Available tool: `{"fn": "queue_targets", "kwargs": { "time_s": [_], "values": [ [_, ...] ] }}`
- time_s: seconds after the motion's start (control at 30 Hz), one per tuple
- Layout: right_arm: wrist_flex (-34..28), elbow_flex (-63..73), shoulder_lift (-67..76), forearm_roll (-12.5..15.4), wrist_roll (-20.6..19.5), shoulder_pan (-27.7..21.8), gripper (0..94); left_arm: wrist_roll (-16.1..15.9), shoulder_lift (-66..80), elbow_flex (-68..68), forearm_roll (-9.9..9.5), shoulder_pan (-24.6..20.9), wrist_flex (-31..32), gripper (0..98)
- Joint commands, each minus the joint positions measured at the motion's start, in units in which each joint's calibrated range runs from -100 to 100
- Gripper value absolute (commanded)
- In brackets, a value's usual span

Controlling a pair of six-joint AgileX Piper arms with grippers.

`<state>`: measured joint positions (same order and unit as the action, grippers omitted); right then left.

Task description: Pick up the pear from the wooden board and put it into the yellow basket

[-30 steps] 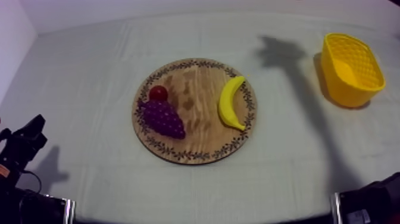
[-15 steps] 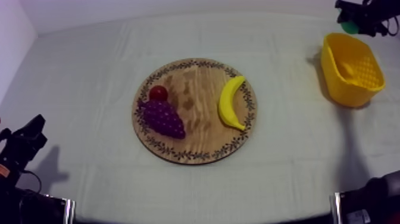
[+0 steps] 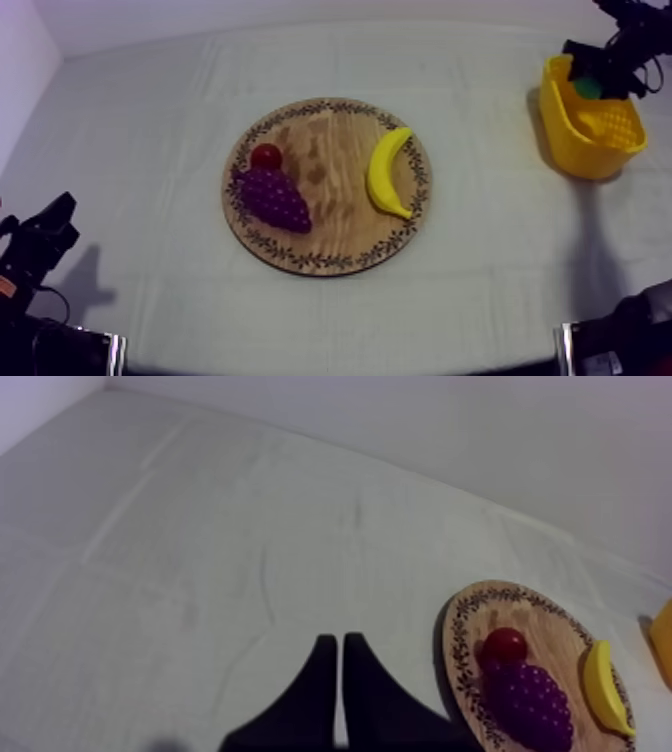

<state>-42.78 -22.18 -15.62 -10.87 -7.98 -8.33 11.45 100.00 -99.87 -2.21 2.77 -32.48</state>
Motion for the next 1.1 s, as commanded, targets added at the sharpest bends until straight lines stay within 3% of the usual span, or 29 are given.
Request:
{"fn": "queue_targets", "kwargs": {
  "time_s": [0.0,0.63,0.93,1.07],
  "values": [
    [-0.1,-0.3,-0.4,0.3,0.4,-0.1,44.8,0.0,0.0,0.0,-0.02,0.0,0.0,0.1],
    [-5.7,-1.3,-2.2,4.7,6.7,-0.9,45.5,0.0,0.0,0.0,-0.02,0.0,0.0,0.1],
    [-5.2,-3.0,-2.1,4.3,7.1,-1.1,67.0,0.0,0.0,0.0,-0.02,0.0,0.0,0.1],
    [-4.1,-3.8,-1.6,4.1,7.2,-1.5,71.4,0.0,0.0,0.0,-0.02,0.0,0.0,0.1]
  ]
}}
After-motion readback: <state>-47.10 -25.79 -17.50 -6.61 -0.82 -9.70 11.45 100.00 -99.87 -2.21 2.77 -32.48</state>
